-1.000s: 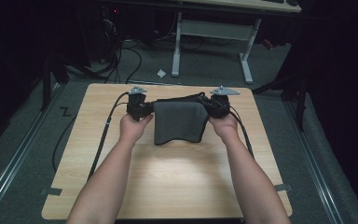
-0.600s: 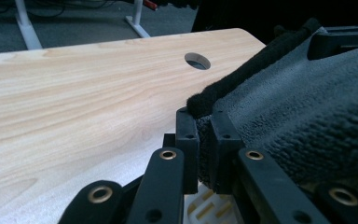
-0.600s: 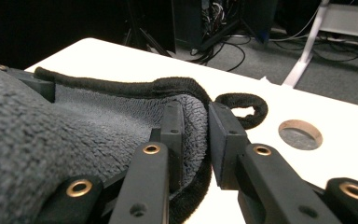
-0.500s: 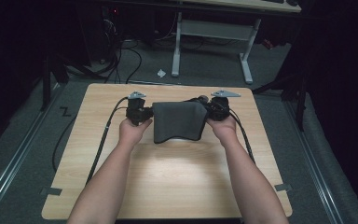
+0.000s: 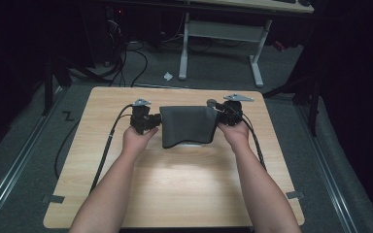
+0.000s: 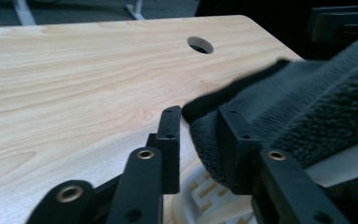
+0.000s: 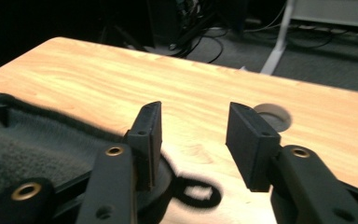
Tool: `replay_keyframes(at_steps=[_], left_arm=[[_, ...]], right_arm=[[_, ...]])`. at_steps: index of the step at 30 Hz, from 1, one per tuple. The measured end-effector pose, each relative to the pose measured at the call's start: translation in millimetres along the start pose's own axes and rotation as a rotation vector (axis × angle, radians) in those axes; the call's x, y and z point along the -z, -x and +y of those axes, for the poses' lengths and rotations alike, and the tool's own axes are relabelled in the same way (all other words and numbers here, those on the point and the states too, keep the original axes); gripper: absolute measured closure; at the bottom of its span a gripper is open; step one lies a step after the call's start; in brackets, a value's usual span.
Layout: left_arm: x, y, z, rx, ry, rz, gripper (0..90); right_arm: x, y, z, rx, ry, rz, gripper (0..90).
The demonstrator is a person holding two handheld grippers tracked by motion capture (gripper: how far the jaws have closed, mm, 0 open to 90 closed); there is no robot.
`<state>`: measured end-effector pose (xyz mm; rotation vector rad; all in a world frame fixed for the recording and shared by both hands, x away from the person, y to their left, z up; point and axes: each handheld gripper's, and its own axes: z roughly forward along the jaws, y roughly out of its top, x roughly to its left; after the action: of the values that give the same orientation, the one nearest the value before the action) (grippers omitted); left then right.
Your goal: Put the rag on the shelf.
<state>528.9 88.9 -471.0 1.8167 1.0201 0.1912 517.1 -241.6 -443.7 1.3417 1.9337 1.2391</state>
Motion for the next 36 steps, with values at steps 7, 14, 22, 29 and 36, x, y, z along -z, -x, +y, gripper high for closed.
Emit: replay_keyframes(at_steps=[7, 14, 22, 29, 36], left_arm=[[5.1, -4.3, 1.1, 0.010, -0.003, 0.031, 62.9], [16.2, -7.9, 1.1, -0.004, 0.030, 0.075, 60.2], [38.2, -15.7, -8.1, -0.008, 0.049, 0.131, 56.4], [65.7, -15.8, -20.0, -0.019, 0.094, 0.159, 51.9], [88.1, -10.5, -38.9, -0.035, 0.103, 0.166, 49.8]], right_arm=[[7.5, 4.8, 4.7, 0.007, 0.028, -0.040, 53.6], [14.9, 10.1, 4.3, 0.034, 0.017, -0.080, 53.2], [30.4, 11.3, -2.6, 0.062, 0.025, -0.101, 51.5], [48.6, 6.8, -11.4, 0.107, 0.034, -0.107, 49.6], [68.8, -0.8, -27.7, 0.136, 0.038, -0.113, 48.7]])
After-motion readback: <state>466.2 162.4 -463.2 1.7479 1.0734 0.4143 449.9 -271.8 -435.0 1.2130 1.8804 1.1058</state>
